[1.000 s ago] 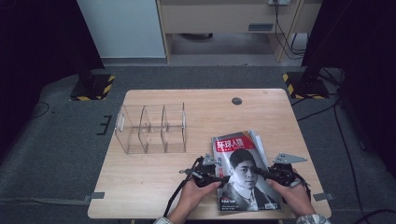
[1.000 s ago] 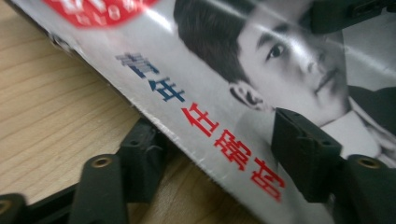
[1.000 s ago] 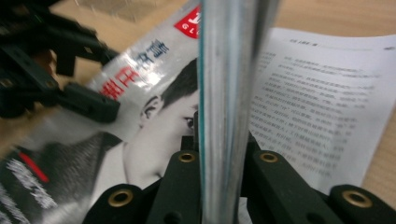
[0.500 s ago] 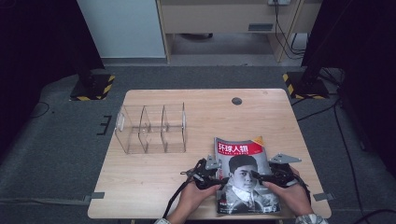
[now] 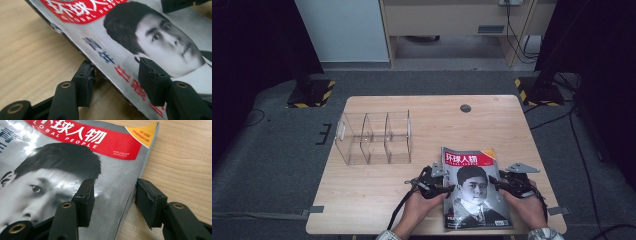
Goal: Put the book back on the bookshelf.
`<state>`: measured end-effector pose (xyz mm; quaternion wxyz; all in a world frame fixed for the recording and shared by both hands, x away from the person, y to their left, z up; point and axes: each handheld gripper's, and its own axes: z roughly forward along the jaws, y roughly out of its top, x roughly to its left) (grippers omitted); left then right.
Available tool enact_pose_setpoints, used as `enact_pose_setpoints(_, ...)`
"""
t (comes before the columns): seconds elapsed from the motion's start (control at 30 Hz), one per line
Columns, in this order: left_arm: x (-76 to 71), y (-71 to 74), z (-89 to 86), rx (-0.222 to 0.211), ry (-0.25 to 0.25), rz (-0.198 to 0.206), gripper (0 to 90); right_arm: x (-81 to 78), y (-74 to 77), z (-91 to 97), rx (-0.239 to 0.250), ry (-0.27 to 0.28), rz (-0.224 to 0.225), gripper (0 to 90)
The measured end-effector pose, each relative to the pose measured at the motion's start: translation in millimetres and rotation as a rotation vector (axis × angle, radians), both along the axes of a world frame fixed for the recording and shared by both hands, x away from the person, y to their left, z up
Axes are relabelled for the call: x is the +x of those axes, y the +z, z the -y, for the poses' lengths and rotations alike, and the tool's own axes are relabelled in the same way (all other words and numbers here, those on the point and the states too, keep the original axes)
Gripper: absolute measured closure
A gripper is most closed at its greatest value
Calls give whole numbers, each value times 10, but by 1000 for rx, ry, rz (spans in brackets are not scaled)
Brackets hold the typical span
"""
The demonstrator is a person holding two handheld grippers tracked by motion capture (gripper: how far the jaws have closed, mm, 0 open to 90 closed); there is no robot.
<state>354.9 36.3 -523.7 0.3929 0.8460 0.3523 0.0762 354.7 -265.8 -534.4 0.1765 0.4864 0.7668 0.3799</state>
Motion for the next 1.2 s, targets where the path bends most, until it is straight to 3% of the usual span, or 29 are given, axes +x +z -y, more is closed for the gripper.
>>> enact_pose_setpoints(0.17,70,-2,6,-7,14,18,486,17,5,-9,-9,-2,-3,510)
enact_pose_setpoints(0.23,116,1,21,3,38,54,485,32,9,-14,-13,2,-3,511)
enact_pose_setpoints(0.3,141,6,23,-1,54,63,487,43,9,-7,-12,13,-4,514)
enact_pose_setpoints(0.43,278,63,21,-47,80,60,468,55,13,-6,-15,20,-8,514)
enact_pose_setpoints(0.57,451,175,73,-15,49,74,442,76,3,-11,-9,24,0,517)
enact_pose_setpoints(1.0,757,296,216,3,10,27,285,77,-9,-12,-7,30,13,518)
enact_pose_setpoints(1.2,851,282,282,7,-9,-4,306,69,-20,-6,2,29,19,518)
